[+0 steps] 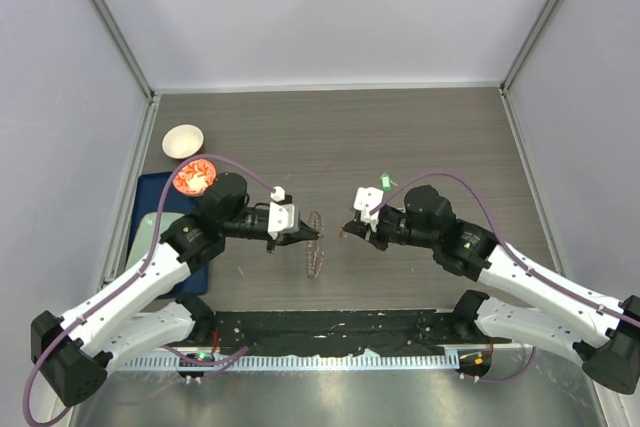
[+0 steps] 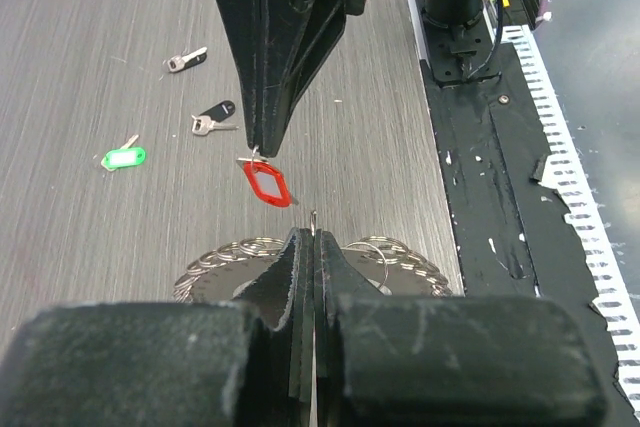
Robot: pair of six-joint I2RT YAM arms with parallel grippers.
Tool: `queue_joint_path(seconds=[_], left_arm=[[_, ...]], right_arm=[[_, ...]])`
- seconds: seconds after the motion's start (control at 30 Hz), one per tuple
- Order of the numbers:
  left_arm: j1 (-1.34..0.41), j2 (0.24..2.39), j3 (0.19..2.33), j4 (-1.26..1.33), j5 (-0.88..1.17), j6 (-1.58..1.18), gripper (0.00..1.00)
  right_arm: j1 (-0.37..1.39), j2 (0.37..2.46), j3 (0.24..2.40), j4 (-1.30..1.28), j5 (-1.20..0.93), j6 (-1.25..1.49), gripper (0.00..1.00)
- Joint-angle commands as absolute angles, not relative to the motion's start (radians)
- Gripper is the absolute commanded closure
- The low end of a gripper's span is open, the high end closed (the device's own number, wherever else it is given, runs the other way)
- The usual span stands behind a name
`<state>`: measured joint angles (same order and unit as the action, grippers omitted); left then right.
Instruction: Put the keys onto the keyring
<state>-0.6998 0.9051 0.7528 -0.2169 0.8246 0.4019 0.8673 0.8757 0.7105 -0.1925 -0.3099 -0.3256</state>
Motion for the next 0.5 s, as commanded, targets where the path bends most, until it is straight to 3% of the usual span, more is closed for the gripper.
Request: queue_joint_path(seconds=[0.0, 0.47], left_arm=[[-0.696, 0.873, 0.778, -0.189, 0.862, 0.422, 1.00], [-0.696, 0.893, 0.778, -0.187, 0.865, 0.428, 1.00]], right_arm=[[0.890, 0.874, 0.726, -0.133, -0.357, -0.374, 0.99], [0.911, 0.877, 0.762, -0.146, -0.457, -0.410, 0.99]])
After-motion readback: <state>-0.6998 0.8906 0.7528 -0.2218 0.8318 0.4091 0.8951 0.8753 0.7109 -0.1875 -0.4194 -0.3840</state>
